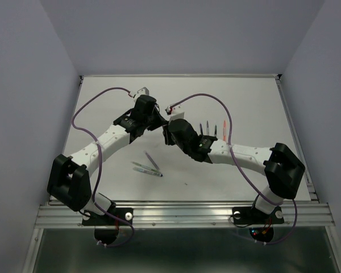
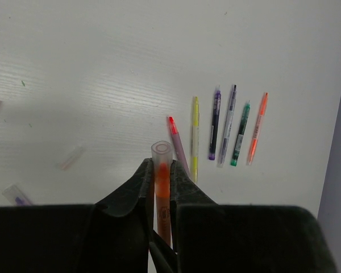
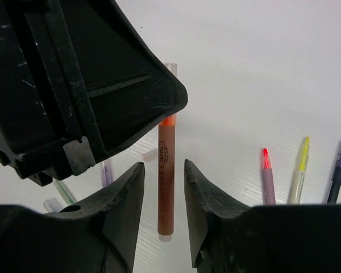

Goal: Open the pen caps

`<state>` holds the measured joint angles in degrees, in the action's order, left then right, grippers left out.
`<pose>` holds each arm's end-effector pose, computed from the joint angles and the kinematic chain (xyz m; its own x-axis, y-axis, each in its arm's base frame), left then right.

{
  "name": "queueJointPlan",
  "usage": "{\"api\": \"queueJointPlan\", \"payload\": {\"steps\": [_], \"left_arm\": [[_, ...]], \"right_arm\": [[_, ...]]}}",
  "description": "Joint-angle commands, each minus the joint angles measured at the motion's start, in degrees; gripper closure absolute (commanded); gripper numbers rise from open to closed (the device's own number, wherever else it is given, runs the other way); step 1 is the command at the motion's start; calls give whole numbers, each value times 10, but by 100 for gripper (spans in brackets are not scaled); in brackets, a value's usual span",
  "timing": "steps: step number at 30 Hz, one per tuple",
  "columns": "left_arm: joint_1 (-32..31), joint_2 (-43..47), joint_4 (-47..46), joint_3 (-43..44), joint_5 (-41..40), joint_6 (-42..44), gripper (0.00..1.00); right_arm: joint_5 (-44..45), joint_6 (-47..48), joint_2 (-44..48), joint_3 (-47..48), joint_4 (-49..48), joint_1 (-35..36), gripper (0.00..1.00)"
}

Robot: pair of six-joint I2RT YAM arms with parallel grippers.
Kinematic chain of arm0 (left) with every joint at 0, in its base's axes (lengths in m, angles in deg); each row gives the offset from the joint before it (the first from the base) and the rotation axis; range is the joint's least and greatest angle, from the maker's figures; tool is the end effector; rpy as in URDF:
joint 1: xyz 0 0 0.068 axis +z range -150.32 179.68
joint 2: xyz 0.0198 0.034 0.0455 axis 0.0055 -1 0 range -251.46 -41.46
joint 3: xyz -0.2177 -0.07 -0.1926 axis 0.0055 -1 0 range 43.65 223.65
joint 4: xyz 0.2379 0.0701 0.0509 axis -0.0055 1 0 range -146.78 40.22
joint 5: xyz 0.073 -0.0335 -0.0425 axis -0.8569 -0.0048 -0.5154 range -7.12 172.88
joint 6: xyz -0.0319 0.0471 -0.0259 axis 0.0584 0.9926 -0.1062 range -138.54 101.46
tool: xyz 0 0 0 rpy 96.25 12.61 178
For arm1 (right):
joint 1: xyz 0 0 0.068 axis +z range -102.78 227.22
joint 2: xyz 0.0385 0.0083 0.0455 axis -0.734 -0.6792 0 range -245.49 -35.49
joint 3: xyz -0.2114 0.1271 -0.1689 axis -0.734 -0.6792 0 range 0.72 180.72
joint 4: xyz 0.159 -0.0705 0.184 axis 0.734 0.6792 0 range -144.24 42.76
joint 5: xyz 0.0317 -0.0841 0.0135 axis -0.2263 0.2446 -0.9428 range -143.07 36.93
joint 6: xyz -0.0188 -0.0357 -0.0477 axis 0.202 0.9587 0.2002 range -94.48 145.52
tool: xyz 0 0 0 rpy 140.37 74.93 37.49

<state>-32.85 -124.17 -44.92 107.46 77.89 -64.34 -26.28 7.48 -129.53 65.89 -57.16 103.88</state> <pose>0.2807 -0.1742 0.3203 -0.6395 -0.4393 -0.6309 0.0204 0.8107 -0.5851 0.2273 0.3065 0.2913 -0.3906 -0.0907 -0.9161 -0.4229 0.9016 0.0910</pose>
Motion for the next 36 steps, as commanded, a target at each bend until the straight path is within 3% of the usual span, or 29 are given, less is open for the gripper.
{"api": "queueJointPlan", "payload": {"steps": [1, 9, 11, 12, 15, 21, 29, 36], "left_arm": [[-2, 32, -18, 6, -12, 5, 100], [-2, 40, -22, 6, -10, 3, 100], [-2, 39, -24, 7, -13, 5, 100], [-2, 37, -24, 10, -16, 7, 100], [-2, 27, -27, 23, -41, 13, 100], [28, -44, -37, 106, -88, 27, 100], [108, -118, -42, 195, -71, 33, 100], [140, -101, -36, 164, -67, 53, 100]], "right_arm": [[19, -2, -4, 29, -38, -3, 59], [1, -4, -19, 36, -38, -14, 59], [-7, -2, -20, 37, -38, -14, 71], [-9, -2, -20, 36, -38, -14, 84], [-44, 6, -17, 30, -38, -14, 99], [-153, 4, 16, -37, -48, -14, 99], [-229, -66, 106, -184, -71, 17, 99], [-162, -74, 141, -213, -48, 17, 99]]}}
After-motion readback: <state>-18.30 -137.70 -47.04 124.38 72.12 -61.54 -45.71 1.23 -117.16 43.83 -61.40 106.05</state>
